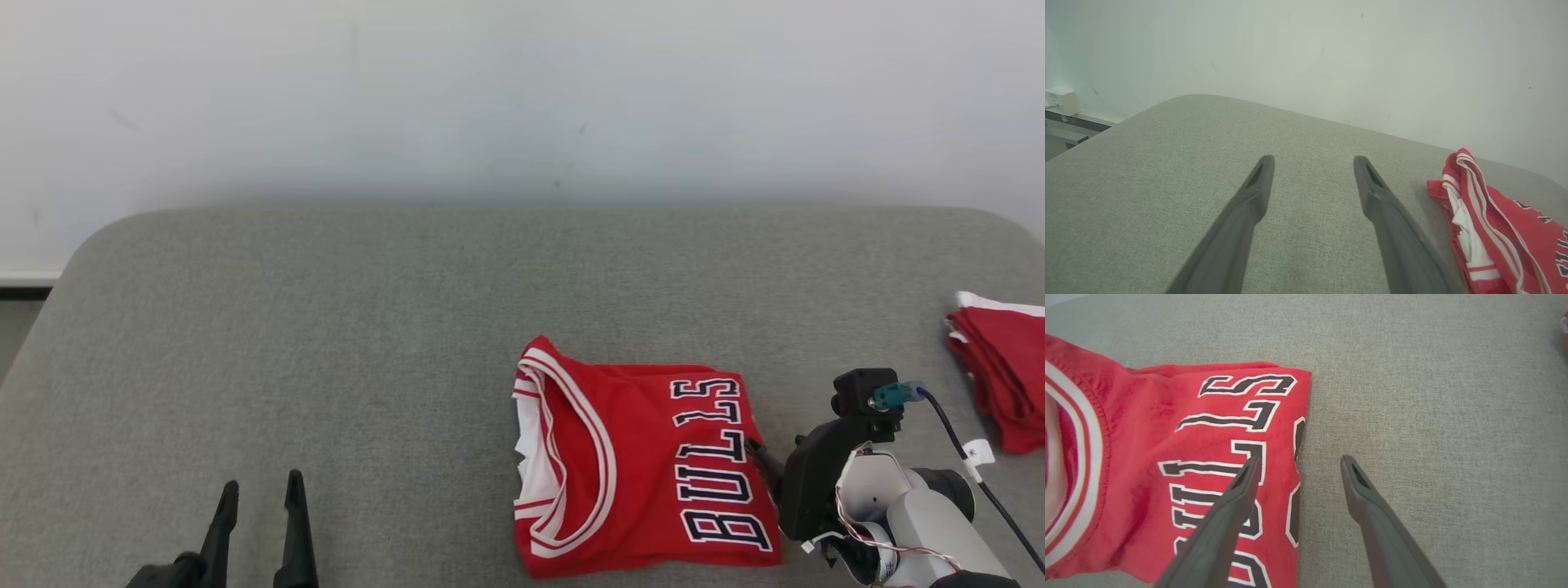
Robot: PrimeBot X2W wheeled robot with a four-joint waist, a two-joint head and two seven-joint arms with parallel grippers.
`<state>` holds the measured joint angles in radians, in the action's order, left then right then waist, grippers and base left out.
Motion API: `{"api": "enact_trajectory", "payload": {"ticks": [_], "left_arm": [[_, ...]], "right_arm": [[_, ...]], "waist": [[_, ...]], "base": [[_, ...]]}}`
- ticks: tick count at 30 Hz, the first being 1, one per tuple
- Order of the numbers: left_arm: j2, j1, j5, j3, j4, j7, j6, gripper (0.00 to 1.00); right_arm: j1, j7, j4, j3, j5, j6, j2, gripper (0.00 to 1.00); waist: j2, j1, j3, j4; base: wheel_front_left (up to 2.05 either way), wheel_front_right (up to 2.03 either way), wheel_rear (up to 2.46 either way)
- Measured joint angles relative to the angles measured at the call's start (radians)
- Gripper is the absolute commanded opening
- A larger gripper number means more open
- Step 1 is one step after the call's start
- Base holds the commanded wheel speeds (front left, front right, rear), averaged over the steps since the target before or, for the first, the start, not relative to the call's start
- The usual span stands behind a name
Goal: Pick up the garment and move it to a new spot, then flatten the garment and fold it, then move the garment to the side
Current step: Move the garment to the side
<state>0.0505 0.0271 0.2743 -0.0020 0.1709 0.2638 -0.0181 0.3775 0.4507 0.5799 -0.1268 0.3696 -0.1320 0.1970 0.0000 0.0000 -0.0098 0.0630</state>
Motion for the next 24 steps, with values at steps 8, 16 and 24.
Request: {"api": "enact_trajectory", "payload": {"ticks": [8, 16, 24], "left_arm": [[0.0, -0.05, 0.009, -0.033, 0.013, 0.0, 0.0, 1.0], [0.0, -0.07, 0.016, -0.04, 0.012, 0.0, 0.004, 1.0], [0.0, -0.098, 0.032, -0.036, -0.008, 0.0, 0.018, 1.0]], "right_arm": [[0.042, 0.083, 0.129, 0.017, -0.041, 0.0, -0.012, 1.0], [0.087, 0.096, 0.135, -0.046, -0.068, 0.002, 0.012, 0.0], [0.204, 0.134, 0.098, -0.15, -0.09, 0.0, 0.103, 0.0]], "waist": [[0.0001, 0.0001, 0.054, 0.062], [0.0, 0.0001, 0.097, 0.098], [0.0003, 0.0003, 0.118, 0.083]], "base": [[0.0, 0.0, 0.0], [0.0, 0.0, 0.0], [0.0, 0.0, 0.0]]}}
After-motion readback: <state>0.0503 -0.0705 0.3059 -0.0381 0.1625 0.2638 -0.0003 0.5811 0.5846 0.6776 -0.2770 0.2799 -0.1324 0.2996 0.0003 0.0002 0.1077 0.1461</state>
